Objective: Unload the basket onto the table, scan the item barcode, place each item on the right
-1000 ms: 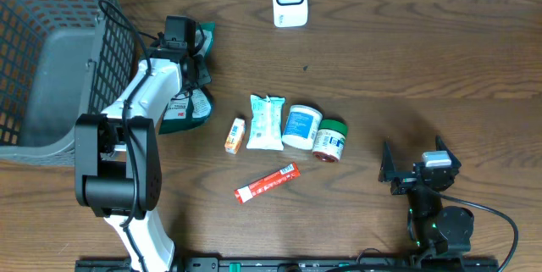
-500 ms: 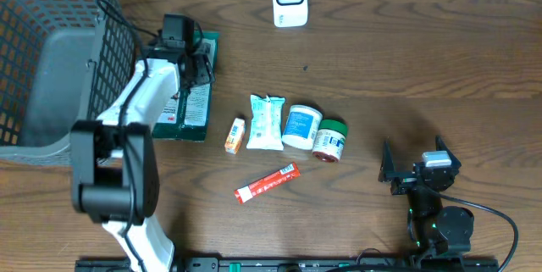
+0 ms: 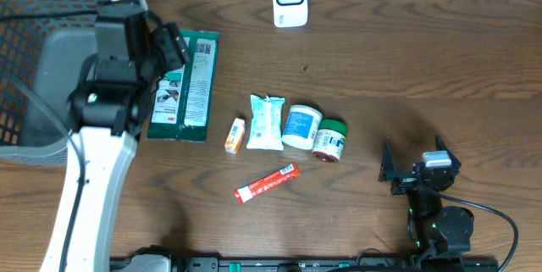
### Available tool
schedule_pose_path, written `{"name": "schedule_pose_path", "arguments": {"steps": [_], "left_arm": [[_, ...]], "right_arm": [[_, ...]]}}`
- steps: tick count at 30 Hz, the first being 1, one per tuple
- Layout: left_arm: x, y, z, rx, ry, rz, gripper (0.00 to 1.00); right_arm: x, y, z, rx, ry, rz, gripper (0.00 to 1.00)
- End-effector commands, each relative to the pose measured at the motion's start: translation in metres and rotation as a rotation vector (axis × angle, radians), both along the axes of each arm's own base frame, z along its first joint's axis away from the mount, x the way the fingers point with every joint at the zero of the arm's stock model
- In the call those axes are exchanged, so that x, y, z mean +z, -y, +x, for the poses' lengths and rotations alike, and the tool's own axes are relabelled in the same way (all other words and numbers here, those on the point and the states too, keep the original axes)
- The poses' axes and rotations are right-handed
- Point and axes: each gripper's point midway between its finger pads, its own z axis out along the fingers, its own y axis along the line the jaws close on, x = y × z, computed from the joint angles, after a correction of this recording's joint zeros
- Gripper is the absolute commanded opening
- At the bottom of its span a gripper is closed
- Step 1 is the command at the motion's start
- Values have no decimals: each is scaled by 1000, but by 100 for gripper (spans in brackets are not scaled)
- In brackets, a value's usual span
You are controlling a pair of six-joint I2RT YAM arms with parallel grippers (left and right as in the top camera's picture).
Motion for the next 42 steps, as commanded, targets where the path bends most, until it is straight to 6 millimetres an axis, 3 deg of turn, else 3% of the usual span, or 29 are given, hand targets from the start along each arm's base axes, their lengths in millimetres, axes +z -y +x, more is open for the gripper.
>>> {"name": "schedule_pose_path", "arguments": {"steps": [1,8,13,14,15,17,18,24,29,32,35,42], "left_arm": [[-1,-8,-19,17,-52,30,81],[-45,-11,-58,13,-296,52,81],[-56,-12,-70,13,-364,57,80],[-56,-12,-71,13,-369,57,75],[-57,-12,-72,13,-374,57,64],[-57,-12,-73,13,-378,58,19],[-58,-12,-73,13,-379,58,7],[-63,-12,-75,12,-395,60,7],[-89,-13,-78,11,-467,66,8],[-105,-12,-69,10,-486,67,7],[-117,-11,-53,11,-488,68,8],[-155,-18,22,53,-384,126,7]], "right_arm": [[-1,-2,0,8,-2,-9,99],[-1,-2,0,8,-2,-9,99],[-1,-2,0,8,-2,-9,99],[-1,-2,0,8,-2,-9,99],[-1,-2,0,8,-2,-9,99],[-1,-2,0,8,-2,-9,99],[-1,-2,0,8,-2,-9,99],[-1,-2,0,8,-2,-9,99],[-1,-2,0,8,-2,-9,99],[-1,-2,0,8,-2,-9,99],[-1,-2,0,8,-2,-9,99],[-1,-2,0,8,-2,-9,99]]}}
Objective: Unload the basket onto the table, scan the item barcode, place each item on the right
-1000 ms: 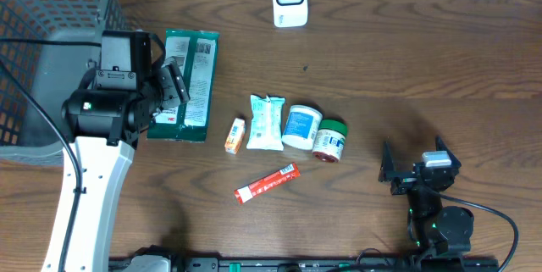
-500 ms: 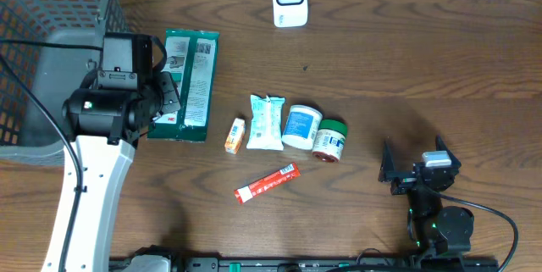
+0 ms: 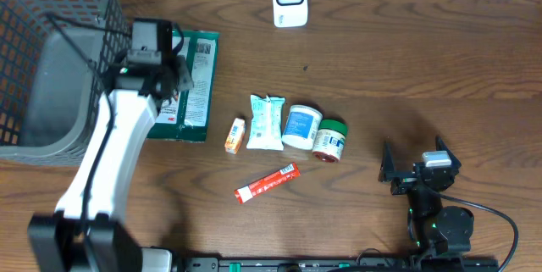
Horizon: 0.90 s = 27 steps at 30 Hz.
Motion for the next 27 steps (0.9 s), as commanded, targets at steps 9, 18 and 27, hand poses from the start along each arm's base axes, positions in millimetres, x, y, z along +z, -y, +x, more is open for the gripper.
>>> {"name": "schedule_pose_path", "arguments": {"steps": [9,18,27], "left_arm": [[-125,-7,80,-123,-30,150,7],[-170,4,58,-152,-171,80,7],[-178,37,29,-198,-281,-124,7]], "right_arm": [[-1,-2,0,8,-2,-9,99],[-1,-2,0,8,-2,-9,99],[-1,-2,0,8,-2,-9,99]]}}
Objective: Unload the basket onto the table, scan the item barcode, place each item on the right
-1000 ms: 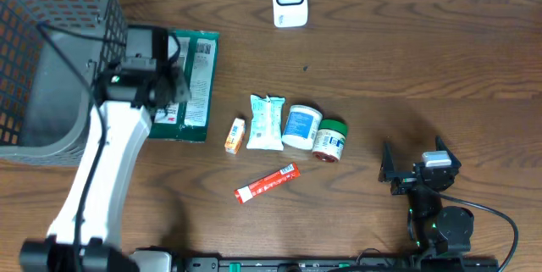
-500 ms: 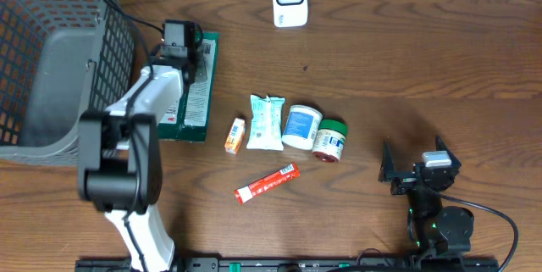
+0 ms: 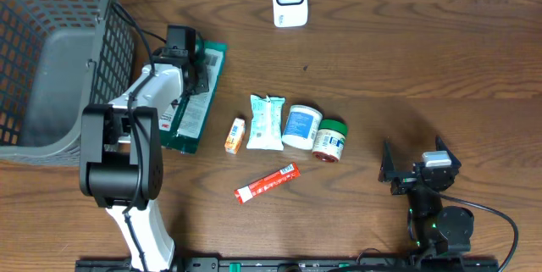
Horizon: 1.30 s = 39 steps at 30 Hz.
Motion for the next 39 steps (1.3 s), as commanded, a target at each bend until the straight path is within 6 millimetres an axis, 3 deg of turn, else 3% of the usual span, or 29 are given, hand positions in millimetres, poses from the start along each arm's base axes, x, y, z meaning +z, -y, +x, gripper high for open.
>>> {"name": "schedule_pose_path", "arguments": {"steps": [1,9,15,19,24,29,36,38,39], "left_arm": [[-21,26,-21,-25,-97,-148,8],[-13,27,-19,145,-82,-212,8],[-11,37,-24,134,-101,-235,8],[5,44,-24,114,-76,-226,7],[50,40,-18,111,33,-173,7],[97,12,-15,170,160,-50,8],[201,-15,-29,242,377,-4,17],[242,-32,-41,295,440,-18,17],[253,-38,-45,308,455,-19,17]], "right_arm": [[-1,-2,0,8,-2,-9,99],[-1,-2,0,8,-2,-9,99],[-1,-2,0,8,-2,-9,99],[-1,-2,0,8,-2,-9,99],[-1,-2,0,8,-2,-9,99],[-1,-2,0,8,-2,-9,99],[-1,-2,0,8,-2,-9,99],[-1,-2,0,8,-2,-9,99],[-1,-2,0,8,-2,-9,99]]}}
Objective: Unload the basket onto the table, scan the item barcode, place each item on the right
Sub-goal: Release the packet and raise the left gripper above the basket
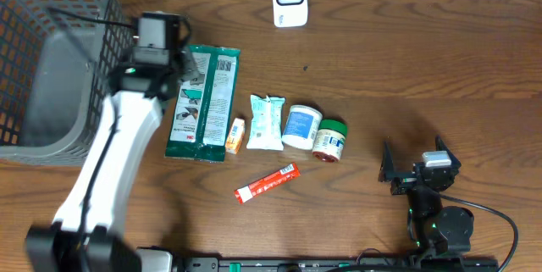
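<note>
A long green packet (206,102) lies lengthwise on the brown table, left of the row of small items. My left gripper (184,70) sits at the packet's upper left edge and looks shut on it; the wrist hides the fingertips. The white barcode scanner stands at the table's far edge, well to the right of the packet. My right gripper (414,162) rests at the near right, open and holding nothing.
A grey mesh basket (42,18) fills the far left corner. Right of the packet sit a small orange box (235,135), a white pouch (266,123), a white tub (301,127) and a green-lidded jar (330,140). A red sachet (266,182) lies nearer the front.
The green packet has shifted right and now touches the small orange box. My left arm has swung back so its wrist stands beside the basket. The right arm has not moved.
At first my left gripper hung over the green packet beside the basket. It then stood lower at the packet's top left. After that it was on the packet's top edge, with the packet tilted. Now the packet lies farther right, the gripper at its upper left.
</note>
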### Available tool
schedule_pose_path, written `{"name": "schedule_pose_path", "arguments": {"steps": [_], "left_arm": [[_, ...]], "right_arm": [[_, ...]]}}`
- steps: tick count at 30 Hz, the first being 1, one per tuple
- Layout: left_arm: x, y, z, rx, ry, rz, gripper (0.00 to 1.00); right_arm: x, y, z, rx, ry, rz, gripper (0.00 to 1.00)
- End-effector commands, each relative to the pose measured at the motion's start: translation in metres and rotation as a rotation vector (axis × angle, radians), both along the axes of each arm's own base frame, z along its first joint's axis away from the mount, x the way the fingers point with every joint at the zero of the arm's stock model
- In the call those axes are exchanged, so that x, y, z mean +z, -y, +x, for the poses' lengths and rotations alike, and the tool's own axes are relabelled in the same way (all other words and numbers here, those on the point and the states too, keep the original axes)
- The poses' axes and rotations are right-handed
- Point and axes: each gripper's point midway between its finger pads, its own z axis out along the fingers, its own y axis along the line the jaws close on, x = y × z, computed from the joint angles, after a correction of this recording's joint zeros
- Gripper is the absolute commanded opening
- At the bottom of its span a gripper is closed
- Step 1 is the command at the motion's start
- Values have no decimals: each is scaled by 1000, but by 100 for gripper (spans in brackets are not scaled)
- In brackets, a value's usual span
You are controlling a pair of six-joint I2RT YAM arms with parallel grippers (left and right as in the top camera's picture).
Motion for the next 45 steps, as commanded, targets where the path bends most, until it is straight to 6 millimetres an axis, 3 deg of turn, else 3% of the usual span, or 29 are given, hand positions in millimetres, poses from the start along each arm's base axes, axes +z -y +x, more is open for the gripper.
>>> {"name": "schedule_pose_path", "arguments": {"steps": [1,2,4,6,8,10,12,23,45], "left_arm": [[76,-38,-10,117,153,15,17],[89,-46,-16,139,170,15,17],[111,-63,-26,183,209,17,27],[126,-79,-36,223,249,22,42],[134,-90,-44,253,269,25,56],[138,-96,-49,273,280,27,63],[139,-98,-51,277,280,27,82],[129,-97,-58,277,226,29,83],[128,-97,-58,277,226,29,84]], "right_arm": [[-1,-2,0,8,-2,-9,99],[-1,-2,0,8,-2,-9,99],[-1,-2,0,8,-2,-9,99],[-1,-2,0,8,-2,-9,99],[-1,-2,0,8,-2,-9,99],[-1,-2,0,8,-2,-9,99],[-1,-2,0,8,-2,-9,99],[-1,-2,0,8,-2,-9,99],[-1,-2,0,8,-2,-9,99]]}}
